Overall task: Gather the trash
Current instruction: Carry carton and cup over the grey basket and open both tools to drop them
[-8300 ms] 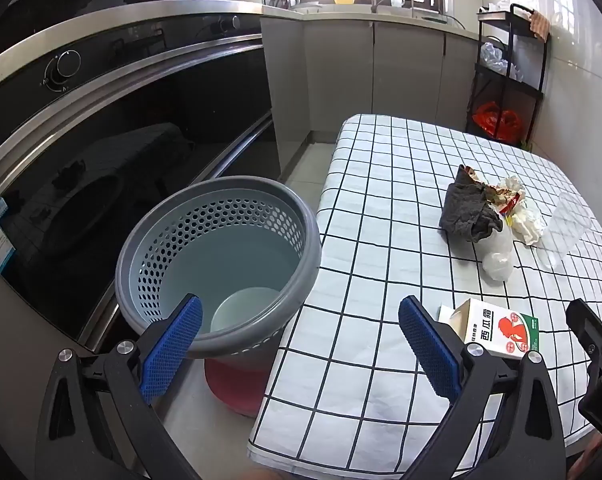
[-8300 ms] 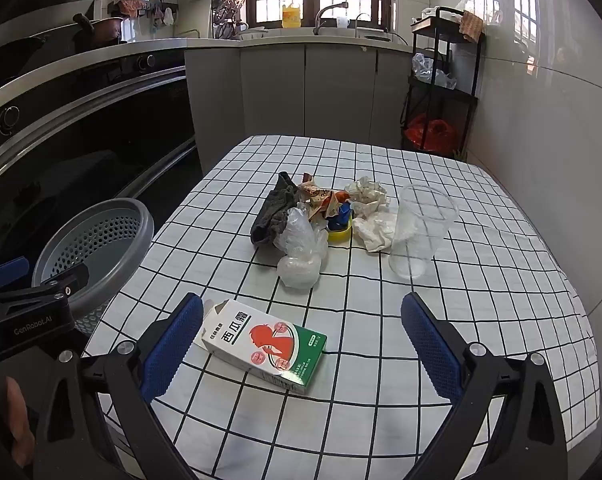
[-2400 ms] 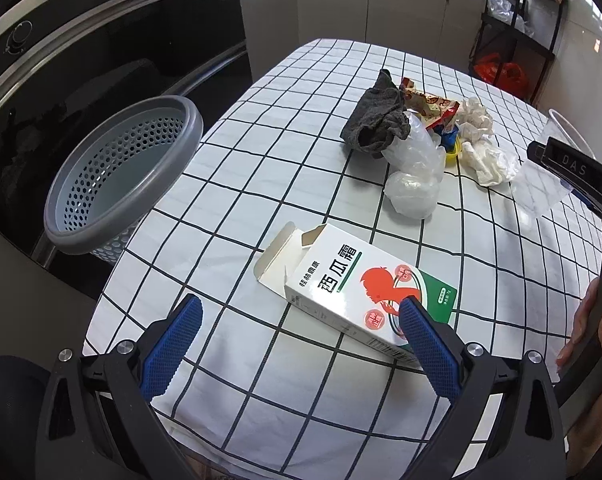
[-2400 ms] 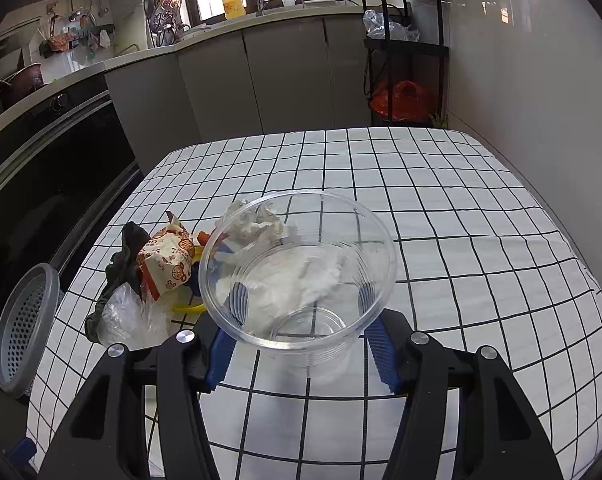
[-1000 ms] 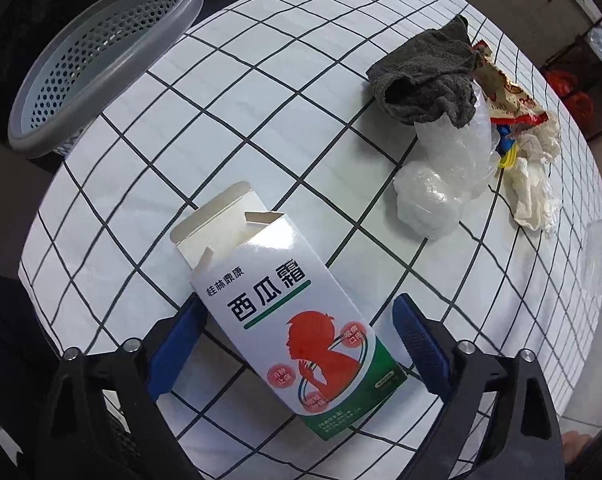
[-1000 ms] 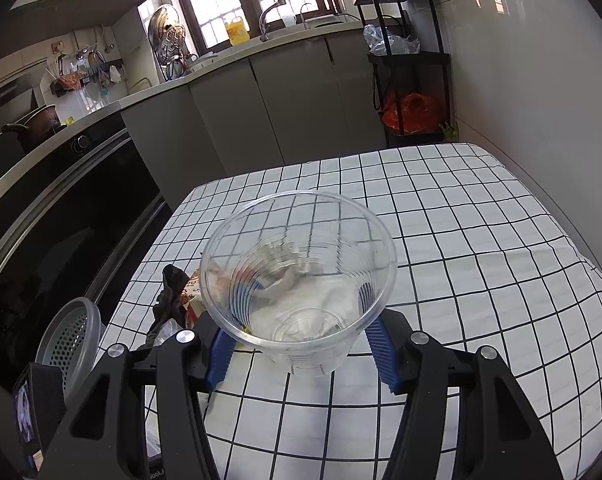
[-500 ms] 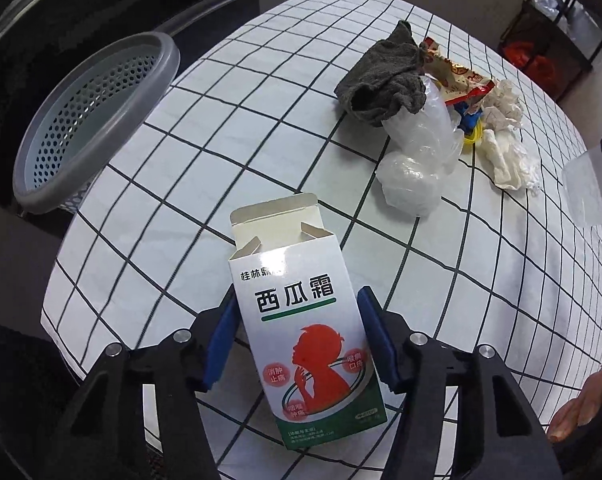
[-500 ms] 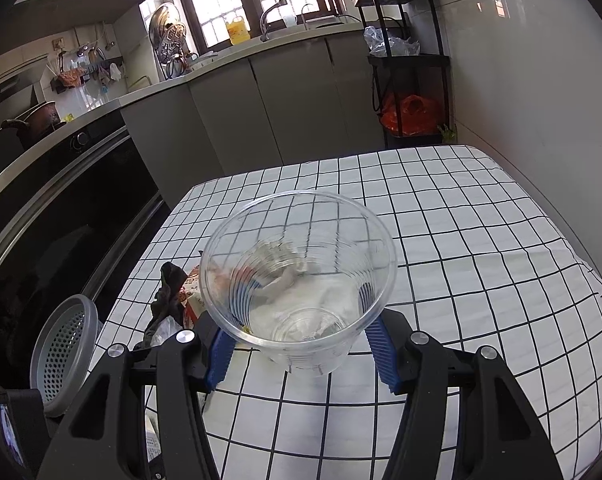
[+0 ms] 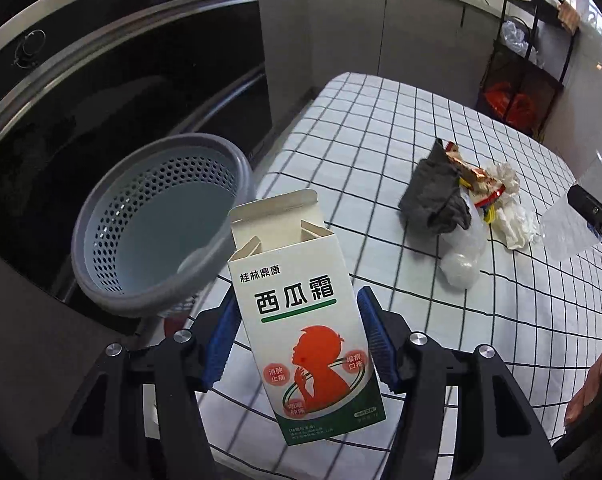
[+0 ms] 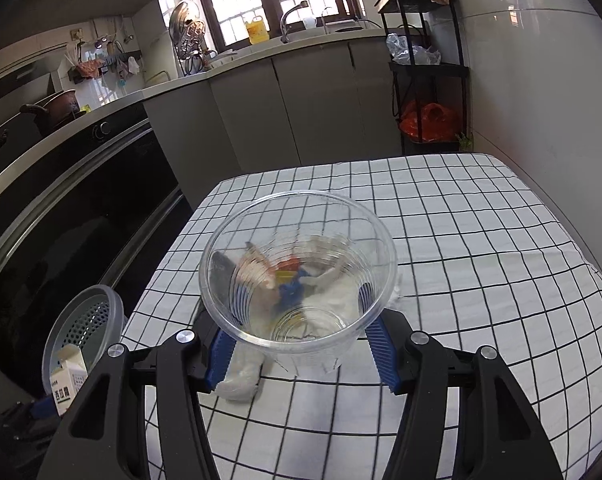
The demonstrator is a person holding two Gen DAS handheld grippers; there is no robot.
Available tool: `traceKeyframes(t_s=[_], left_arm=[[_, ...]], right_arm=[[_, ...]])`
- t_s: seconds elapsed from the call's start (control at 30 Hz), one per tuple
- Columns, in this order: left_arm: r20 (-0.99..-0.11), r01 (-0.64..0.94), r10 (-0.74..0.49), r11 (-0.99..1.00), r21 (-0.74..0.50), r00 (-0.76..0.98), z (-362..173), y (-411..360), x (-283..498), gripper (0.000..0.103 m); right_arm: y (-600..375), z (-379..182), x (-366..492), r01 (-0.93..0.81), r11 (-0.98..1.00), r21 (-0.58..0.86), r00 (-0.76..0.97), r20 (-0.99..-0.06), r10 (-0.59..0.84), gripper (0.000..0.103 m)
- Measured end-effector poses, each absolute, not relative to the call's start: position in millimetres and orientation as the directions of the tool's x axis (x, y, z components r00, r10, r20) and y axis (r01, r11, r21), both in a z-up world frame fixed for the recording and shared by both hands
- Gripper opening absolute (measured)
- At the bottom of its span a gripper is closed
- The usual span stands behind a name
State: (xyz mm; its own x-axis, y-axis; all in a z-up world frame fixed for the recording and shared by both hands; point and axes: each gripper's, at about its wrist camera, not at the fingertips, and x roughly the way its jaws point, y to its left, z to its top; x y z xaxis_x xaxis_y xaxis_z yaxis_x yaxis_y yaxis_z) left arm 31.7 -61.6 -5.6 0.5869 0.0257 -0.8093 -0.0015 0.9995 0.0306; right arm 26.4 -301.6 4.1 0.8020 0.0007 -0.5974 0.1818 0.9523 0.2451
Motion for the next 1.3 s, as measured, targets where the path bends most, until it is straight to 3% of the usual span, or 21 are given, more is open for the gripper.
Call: traceKeyframes(t_s=[0.6, 0.77, 1.3], left_arm=[[-0.719, -0.188, 0.174, 0.98, 0.062, 0.673, 22, 135, 84, 0.057], [-0.706, -0.242, 0.231, 0.966, 0.087, 0.67, 13, 163, 94, 0.057], [-0.77, -0.228, 0.188, 0.972, 0.057, 0.609, -27, 181, 117, 0.058]], right_arm=[[-99, 2, 77, -0.094, 0.974, 0.208, 0.761, -0.616, 0.205, 0.056], [-55, -3, 96, -0.149, 0.964, 0.22, 0.736, -0.626, 0.256, 0.056], [9, -40, 140, -0.25, 0.947, 0.203, 0.615, -0.722, 0.317, 0.056]])
